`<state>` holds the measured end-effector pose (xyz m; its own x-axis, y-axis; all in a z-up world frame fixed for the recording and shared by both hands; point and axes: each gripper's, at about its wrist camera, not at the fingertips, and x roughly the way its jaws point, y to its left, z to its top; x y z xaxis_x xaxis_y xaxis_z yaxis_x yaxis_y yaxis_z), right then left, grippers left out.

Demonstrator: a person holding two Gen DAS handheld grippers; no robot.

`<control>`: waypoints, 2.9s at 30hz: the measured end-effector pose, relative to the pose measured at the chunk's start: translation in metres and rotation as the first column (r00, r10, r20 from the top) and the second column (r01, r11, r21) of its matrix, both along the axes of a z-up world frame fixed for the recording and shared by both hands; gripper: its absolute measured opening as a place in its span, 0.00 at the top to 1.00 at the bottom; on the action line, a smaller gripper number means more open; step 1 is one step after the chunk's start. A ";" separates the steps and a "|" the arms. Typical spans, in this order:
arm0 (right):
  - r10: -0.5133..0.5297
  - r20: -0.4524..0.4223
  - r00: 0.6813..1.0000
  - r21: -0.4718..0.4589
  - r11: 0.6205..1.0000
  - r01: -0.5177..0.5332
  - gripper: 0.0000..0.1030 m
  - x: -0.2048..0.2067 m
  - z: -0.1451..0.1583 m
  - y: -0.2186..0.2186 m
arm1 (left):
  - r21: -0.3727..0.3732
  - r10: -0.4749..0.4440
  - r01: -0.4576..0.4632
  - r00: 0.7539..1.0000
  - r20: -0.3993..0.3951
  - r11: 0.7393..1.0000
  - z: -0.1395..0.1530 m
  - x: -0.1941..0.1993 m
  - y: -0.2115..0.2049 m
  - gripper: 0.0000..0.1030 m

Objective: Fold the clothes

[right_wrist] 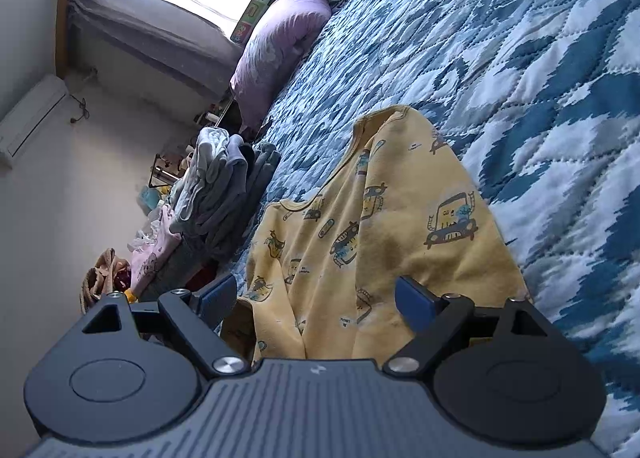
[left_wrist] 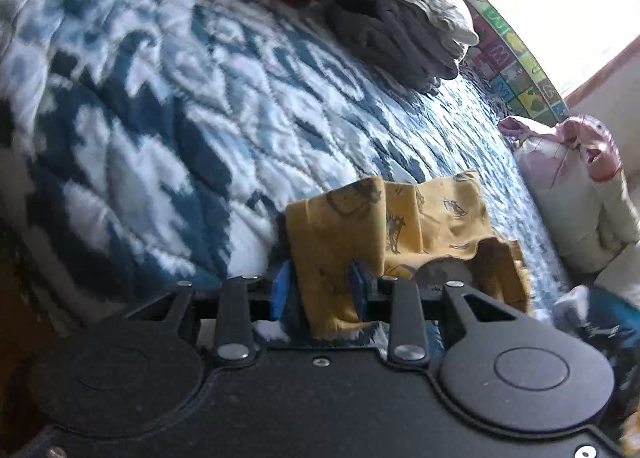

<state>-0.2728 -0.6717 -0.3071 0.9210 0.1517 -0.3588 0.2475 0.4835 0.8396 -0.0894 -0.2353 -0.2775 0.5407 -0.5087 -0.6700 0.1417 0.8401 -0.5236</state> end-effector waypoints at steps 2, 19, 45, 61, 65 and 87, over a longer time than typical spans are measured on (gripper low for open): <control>0.001 0.001 1.000 -0.002 1.000 -0.001 0.17 0.000 0.000 0.000 | 0.065 -0.034 0.031 0.998 0.051 0.997 0.008 0.004 -0.008 0.94; 0.015 0.023 1.000 -0.042 0.999 -0.014 0.17 0.002 0.004 0.002 | 0.436 -0.240 0.061 0.898 0.370 0.898 0.109 0.110 -0.008 0.95; 0.095 -0.414 0.905 -0.896 0.132 -0.424 0.89 0.057 0.045 0.241 | 0.327 -0.322 0.204 0.875 0.363 0.923 0.113 0.144 -0.021 0.95; 0.472 -0.254 0.844 -0.437 0.723 -0.535 0.58 0.108 0.058 0.250 | 0.216 -0.176 0.111 0.934 0.312 0.970 0.072 0.182 0.026 0.95; 0.470 -0.210 0.857 -0.416 0.750 -0.514 0.53 0.081 0.062 0.238 | 0.239 -0.132 0.084 0.973 0.191 0.967 0.009 0.176 0.033 0.95; -0.279 -0.271 0.921 -0.351 0.920 0.175 0.39 -0.141 0.024 0.055 | 0.055 -0.287 0.283 0.950 0.119 0.958 0.002 0.001 -0.046 0.75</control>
<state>-0.4134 -0.6168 -0.2834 0.7508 -0.2163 -0.6242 0.6040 0.6073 0.5160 -0.0887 -0.2816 -0.2755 0.4573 -0.6298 -0.6279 0.4402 0.7738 -0.4555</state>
